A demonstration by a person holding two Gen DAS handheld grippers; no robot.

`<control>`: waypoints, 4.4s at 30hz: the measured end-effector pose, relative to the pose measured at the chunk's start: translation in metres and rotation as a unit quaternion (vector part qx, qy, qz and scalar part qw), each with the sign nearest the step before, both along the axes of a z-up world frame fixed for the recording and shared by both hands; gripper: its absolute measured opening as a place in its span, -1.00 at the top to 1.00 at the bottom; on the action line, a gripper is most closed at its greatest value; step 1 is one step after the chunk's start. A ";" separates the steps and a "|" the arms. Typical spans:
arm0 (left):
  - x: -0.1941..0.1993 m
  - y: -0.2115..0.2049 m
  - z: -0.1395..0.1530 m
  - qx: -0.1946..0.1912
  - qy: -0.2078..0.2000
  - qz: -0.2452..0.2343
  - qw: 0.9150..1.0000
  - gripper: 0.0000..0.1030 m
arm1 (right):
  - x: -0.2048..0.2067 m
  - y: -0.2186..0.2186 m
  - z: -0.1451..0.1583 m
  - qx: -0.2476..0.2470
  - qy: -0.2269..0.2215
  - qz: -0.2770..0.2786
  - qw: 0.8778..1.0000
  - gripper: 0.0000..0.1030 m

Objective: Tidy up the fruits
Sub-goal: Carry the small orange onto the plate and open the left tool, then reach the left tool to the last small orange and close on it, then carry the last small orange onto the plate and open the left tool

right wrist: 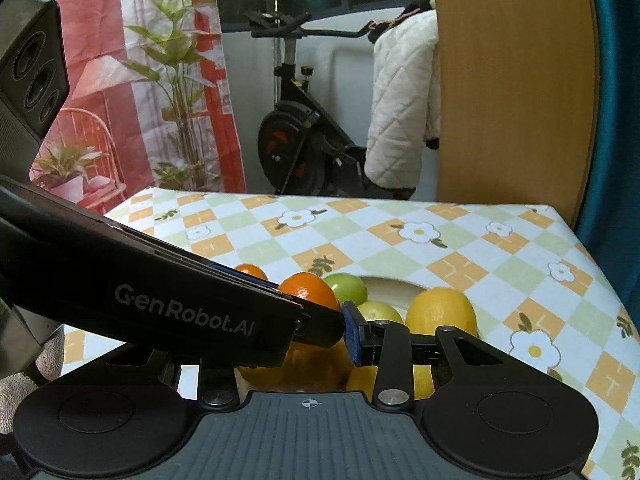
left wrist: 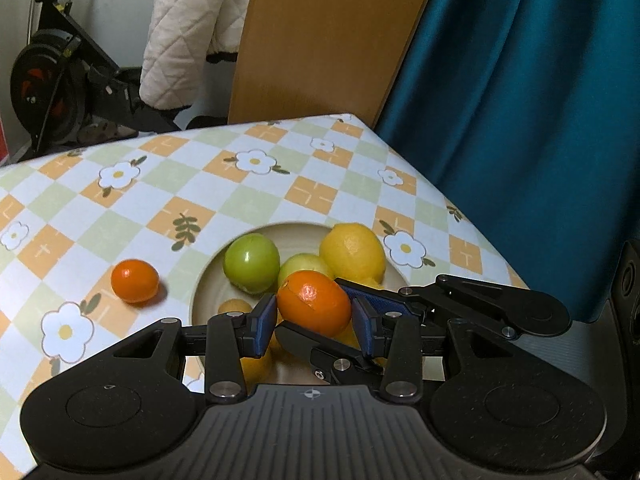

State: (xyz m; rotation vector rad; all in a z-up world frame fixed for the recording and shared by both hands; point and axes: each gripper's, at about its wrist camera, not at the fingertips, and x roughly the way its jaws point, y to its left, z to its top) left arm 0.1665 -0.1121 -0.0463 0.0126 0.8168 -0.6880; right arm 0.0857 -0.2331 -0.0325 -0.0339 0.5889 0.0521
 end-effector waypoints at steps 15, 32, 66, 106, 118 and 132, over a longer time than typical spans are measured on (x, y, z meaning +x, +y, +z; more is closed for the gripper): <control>0.034 0.016 -0.015 -0.018 0.015 0.048 0.999 0.18 | 0.043 0.016 -0.013 -0.033 0.022 0.027 0.999 0.36; 0.049 0.020 -0.026 -0.026 0.031 0.059 0.997 0.17 | 0.061 0.020 -0.023 -0.055 0.045 0.028 0.997 0.36; 0.068 0.127 0.045 -0.037 -0.062 0.156 0.985 0.12 | 0.080 0.051 0.021 -0.042 0.013 0.047 0.998 0.32; 0.116 0.108 -0.060 -0.095 0.094 0.063 0.989 0.35 | 0.153 0.071 -0.049 -0.072 0.146 0.086 0.983 0.41; 0.089 0.104 -0.025 -0.085 0.052 0.051 0.994 0.35 | 0.125 0.072 -0.022 -0.059 0.110 0.078 0.989 0.42; 0.043 0.058 0.005 -0.081 0.022 0.008 0.996 0.35 | 0.061 0.044 0.012 -0.054 0.074 0.044 0.995 0.45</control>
